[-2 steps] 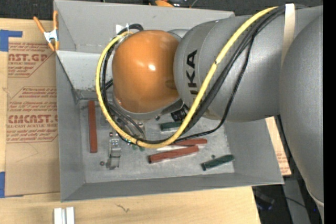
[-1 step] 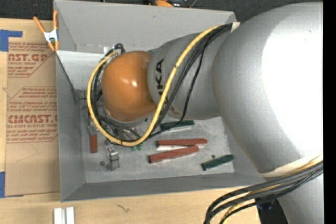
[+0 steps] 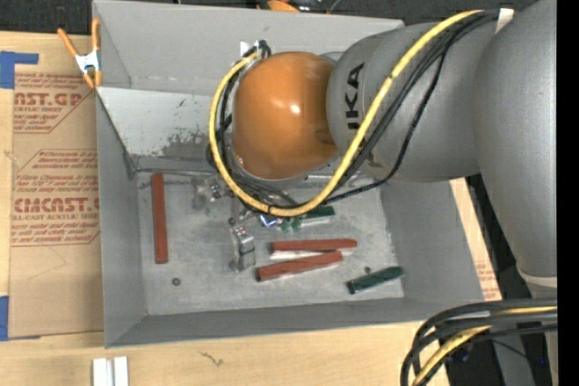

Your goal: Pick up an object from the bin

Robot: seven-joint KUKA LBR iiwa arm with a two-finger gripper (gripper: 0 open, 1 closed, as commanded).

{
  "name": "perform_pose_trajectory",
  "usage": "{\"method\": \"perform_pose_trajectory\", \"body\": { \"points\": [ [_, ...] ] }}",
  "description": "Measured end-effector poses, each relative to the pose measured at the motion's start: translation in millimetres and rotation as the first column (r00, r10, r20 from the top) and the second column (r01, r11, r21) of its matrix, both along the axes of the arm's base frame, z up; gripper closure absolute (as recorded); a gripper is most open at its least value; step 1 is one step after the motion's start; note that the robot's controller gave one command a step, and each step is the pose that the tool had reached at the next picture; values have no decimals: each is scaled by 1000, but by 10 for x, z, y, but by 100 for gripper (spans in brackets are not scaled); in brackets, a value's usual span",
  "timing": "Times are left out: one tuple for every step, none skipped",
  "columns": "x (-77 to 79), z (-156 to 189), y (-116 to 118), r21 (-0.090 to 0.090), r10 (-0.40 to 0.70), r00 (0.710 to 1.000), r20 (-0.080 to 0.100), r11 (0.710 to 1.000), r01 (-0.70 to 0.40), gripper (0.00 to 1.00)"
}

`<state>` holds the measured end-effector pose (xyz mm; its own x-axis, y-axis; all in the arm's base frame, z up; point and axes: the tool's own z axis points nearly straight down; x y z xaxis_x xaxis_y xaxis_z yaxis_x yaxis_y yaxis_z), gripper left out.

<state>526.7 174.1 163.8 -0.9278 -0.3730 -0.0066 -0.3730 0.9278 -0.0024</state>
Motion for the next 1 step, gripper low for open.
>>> {"method": "perform_pose_trajectory", "body": {
  "points": [
    [-151,-550,-662,-3,34,999,-12,999,-34,0]
  ]
}}
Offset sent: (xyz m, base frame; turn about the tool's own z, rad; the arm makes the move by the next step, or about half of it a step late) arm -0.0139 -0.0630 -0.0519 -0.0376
